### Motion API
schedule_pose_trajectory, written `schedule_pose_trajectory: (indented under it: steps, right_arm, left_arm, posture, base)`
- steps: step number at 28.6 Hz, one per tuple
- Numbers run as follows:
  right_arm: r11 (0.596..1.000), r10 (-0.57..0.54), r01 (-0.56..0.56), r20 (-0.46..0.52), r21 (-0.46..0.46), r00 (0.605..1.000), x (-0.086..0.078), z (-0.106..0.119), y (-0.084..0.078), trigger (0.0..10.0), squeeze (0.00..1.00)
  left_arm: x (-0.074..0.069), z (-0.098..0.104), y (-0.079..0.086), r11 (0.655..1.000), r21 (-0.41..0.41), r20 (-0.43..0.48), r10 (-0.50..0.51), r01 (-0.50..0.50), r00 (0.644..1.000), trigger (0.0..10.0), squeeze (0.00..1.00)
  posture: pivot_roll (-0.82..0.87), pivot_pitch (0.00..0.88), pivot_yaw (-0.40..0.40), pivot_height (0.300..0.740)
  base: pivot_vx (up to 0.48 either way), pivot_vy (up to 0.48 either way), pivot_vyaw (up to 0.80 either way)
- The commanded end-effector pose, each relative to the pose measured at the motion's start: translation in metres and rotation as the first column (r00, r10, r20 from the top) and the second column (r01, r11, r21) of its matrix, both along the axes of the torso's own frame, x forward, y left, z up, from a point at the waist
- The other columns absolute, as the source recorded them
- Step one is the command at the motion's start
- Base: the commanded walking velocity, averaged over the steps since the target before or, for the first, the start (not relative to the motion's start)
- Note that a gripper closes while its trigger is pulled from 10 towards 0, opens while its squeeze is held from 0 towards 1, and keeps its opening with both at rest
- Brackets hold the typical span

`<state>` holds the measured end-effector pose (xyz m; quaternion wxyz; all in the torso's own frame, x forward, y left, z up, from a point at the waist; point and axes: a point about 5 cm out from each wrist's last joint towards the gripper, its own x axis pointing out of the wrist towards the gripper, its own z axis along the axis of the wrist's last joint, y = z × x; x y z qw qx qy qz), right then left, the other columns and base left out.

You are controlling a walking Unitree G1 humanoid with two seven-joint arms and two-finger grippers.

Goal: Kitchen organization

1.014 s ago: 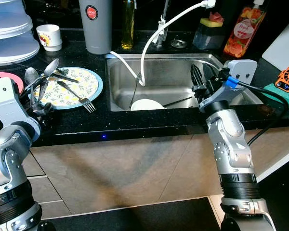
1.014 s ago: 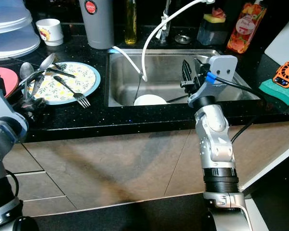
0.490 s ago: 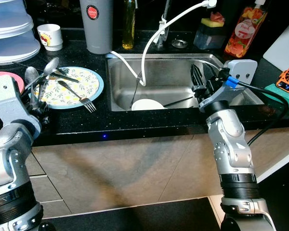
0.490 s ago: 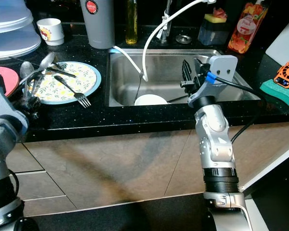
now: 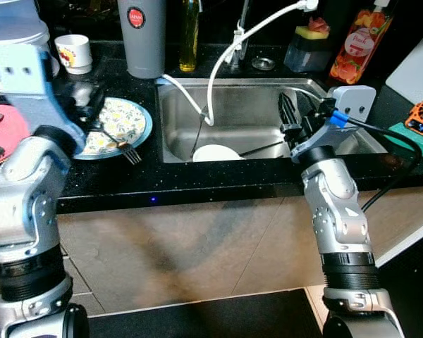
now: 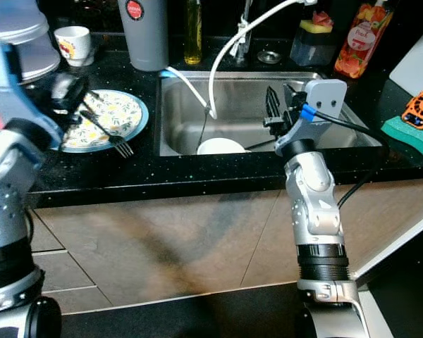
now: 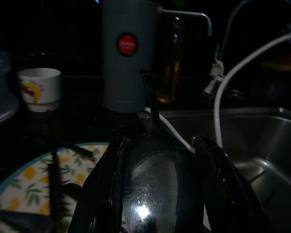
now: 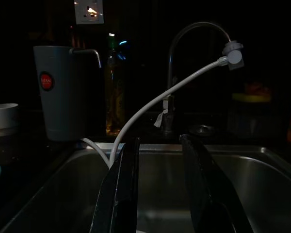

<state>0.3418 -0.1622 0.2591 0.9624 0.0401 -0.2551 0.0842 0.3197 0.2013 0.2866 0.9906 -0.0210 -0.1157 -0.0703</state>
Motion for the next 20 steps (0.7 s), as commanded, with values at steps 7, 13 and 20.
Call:
schedule_pose_trajectory:
  steps: [7,13,20]
  right_arm:
    - [1.0,-0.024,0.024,0.013,0.008,1.0,-0.001,0.004,-0.006,10.0,0.0]
    - [0.998,-0.057,0.057,-0.001,-0.02,0.998,0.004,0.009,-0.01,10.0,0.0]
    - [0.994,-0.099,0.088,-0.199,-0.065,0.975,0.035,0.001,-0.024,10.0,0.0]
  left_arm:
    - [0.043,-0.013,-0.063,0.955,0.132,-0.076,-0.257,0.266,0.963,10.0,0.0]
    - [0.074,-0.013,-0.102,0.929,0.114,-0.148,-0.334,0.351,0.931,10.0,0.0]
    - [0.092,-0.017,-0.126,0.922,0.105,-0.291,-0.331,0.374,0.898,10.0,0.0]
  posture:
    - [0.12,0.058,-0.039,0.74]
    - [0.08,0.087,-0.002,0.74]
    - [0.07,0.112,0.018,0.74]
  base:
    - [0.0,0.0,0.0]
    - [0.0,0.0,0.0]
    - [0.0,0.0,0.0]
